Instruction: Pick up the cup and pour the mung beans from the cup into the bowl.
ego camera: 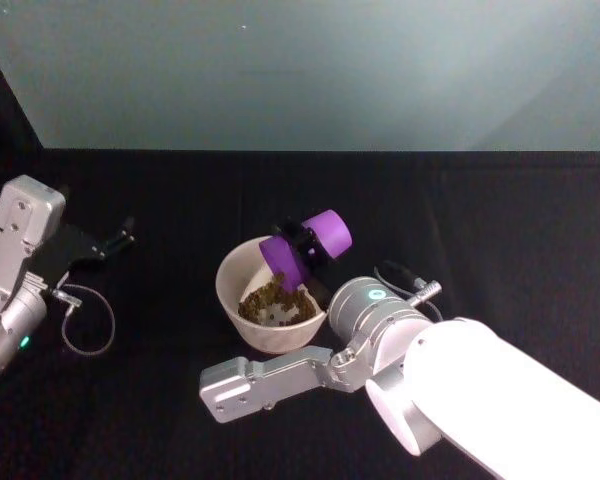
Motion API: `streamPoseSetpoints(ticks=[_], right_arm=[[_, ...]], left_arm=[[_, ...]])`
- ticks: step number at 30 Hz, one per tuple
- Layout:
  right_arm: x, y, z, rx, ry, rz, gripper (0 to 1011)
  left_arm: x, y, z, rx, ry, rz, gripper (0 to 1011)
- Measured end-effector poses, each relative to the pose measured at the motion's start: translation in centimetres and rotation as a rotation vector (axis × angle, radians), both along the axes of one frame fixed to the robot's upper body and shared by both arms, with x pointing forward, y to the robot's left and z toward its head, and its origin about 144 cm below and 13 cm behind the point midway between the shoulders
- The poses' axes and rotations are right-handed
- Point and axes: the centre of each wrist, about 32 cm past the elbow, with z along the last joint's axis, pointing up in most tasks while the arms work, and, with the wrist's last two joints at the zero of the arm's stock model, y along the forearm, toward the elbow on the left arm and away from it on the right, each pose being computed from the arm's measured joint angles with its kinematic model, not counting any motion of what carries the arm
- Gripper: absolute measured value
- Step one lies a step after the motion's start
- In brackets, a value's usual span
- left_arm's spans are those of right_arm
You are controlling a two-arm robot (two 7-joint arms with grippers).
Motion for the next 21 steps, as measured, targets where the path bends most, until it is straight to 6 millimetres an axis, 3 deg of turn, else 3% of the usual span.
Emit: streamPoseSetpoints(ticks=[21], right_arm=[[-0.54, 0.73, -0.33, -0.103, -0.074, 0.003, 726]], left_arm=[[0.00, 0.00, 0.00, 0.000, 0.000, 0.000, 1000]])
